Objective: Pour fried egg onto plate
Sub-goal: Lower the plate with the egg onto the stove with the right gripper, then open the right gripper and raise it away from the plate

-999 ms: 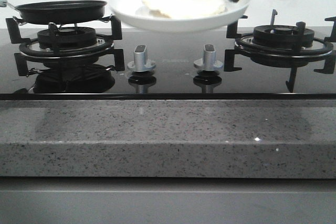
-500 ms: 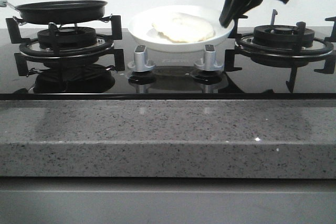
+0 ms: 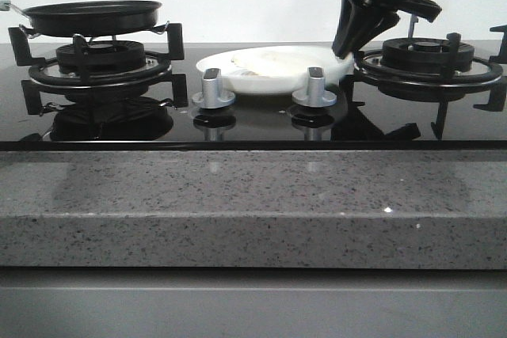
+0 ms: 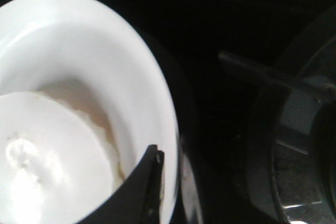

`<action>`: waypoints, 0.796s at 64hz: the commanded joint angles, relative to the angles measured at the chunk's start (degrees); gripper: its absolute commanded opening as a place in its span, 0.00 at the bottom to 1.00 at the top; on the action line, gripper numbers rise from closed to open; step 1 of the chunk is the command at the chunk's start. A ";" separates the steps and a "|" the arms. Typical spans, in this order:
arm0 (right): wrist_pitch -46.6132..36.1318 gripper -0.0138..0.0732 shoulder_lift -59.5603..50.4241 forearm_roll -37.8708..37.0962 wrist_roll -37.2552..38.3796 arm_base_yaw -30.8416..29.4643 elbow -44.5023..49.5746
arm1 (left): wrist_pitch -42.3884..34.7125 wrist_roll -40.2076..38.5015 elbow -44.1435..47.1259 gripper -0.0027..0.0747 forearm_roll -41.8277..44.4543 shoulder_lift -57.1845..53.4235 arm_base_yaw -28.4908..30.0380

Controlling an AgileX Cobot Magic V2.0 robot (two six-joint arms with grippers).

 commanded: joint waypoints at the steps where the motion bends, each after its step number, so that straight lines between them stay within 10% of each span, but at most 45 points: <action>1: -1.30 0.39 -3.56 1.12 -0.03 -0.17 -2.08 | -4.76 -0.55 -1.39 0.01 -0.55 0.09 -0.44; 23: 3.86 0.46 -4.42 0.95 -0.03 -0.17 -7.09 | -4.76 -0.55 -1.39 0.01 -0.55 0.09 -0.44; 43: 12.93 0.08 -4.42 0.38 -0.03 -0.17 -14.38 | -4.76 -0.55 -1.39 0.01 -0.55 0.09 -0.44; 51: 14.55 0.08 -4.75 -0.09 -0.03 -0.17 -14.82 | -4.76 -0.55 -1.39 0.01 -0.55 0.09 -0.44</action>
